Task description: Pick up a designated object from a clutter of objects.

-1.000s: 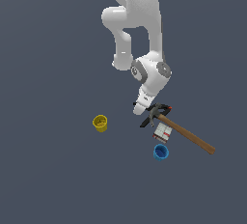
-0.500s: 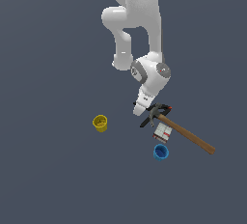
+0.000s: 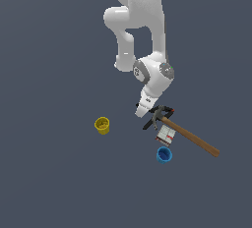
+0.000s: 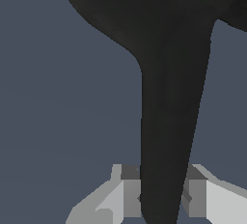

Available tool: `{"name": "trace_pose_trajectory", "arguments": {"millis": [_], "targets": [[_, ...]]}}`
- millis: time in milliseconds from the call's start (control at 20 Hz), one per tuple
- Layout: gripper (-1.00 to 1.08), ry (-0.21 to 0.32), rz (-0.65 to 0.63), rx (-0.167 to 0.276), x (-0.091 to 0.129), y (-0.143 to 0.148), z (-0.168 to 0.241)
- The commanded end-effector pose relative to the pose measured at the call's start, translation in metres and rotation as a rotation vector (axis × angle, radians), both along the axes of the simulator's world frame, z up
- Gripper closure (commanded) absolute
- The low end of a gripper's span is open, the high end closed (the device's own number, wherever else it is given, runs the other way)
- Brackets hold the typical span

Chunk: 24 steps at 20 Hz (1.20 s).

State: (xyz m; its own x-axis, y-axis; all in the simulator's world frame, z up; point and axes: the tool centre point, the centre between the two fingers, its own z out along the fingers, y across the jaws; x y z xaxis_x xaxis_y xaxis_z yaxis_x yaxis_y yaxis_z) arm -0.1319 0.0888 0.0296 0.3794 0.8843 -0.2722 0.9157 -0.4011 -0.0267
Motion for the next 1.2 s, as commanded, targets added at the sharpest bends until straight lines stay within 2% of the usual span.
{"name": "trace_pose_trajectory", "arguments": {"millis": [0, 450, 1150], "targets": [[1.08, -0.004, -0.001, 0.001, 0.005, -0.002, 0.009], [1.08, -0.002, 0.000, 0.005, 0.032, -0.017, 0.068], [1.08, -0.001, 0.000, 0.009, 0.098, -0.054, 0.206]]}}
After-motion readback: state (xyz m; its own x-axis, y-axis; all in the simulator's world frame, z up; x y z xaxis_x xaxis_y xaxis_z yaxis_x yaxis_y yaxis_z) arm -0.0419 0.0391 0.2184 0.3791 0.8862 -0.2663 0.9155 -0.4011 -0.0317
